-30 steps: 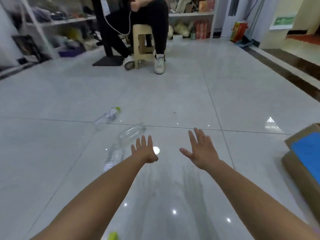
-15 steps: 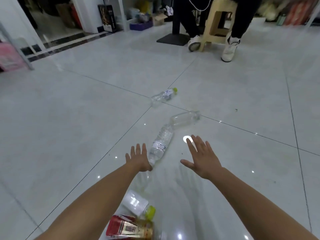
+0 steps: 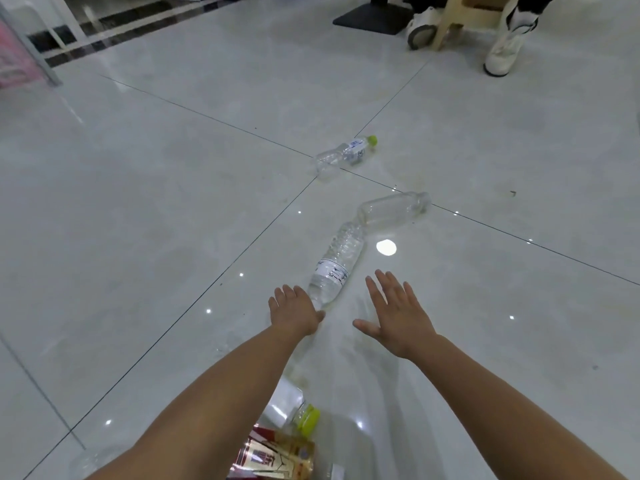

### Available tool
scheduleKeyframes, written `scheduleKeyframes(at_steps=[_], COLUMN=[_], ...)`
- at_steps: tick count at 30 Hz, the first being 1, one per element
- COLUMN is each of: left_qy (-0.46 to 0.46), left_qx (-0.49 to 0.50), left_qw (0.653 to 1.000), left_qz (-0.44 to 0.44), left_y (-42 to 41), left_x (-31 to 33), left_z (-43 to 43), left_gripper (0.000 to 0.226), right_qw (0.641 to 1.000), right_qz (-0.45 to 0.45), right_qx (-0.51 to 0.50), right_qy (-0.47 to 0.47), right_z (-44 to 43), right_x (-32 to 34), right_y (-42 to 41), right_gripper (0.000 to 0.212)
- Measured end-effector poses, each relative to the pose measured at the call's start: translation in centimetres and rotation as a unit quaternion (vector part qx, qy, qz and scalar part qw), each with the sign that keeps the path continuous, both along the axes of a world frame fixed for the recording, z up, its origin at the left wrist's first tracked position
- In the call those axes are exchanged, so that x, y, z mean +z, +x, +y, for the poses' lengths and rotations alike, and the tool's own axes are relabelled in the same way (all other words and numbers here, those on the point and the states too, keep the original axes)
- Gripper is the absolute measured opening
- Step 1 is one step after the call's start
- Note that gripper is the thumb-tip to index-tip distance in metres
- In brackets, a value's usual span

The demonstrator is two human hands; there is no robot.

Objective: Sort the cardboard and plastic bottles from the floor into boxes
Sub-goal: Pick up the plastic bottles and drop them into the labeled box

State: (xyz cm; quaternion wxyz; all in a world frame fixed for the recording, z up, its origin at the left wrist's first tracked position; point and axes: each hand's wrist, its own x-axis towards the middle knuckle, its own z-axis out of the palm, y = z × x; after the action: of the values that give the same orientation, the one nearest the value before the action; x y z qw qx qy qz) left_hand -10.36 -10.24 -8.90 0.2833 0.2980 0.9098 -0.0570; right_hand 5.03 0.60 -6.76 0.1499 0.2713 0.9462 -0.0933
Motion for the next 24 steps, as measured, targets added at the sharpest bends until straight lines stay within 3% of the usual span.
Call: scheduleKeyframes(at_steps=[7,16,24], left_qy=[0.056,0.037,-0.012], left_qx=[-0.007,0.024,0.035], left_qw=[0.997,0.999,0.999], left_qz=[0.048,0.019,0.022], left_y=[0.1,-0.9,-2.4], left_x=[-1.6,-1.3,0.5], left_z=[1.3,0.2,-5.8], left_gripper=[0.059,0.044,0.039], right_qw=[1.0,1.0,0.998], right_qz=[-0.02,-0.023,-0.018], right_qx=[-0.01,0.009,0.048], right_qy=[-0.015,-0.018,-0.03], right_z=[-0.3,-1.3,-4.2], right_x=[-1.6,-1.5,-0.7], right_y=[-0.2,-0.1,0.4], right_gripper=[0.142,0.142,0.143])
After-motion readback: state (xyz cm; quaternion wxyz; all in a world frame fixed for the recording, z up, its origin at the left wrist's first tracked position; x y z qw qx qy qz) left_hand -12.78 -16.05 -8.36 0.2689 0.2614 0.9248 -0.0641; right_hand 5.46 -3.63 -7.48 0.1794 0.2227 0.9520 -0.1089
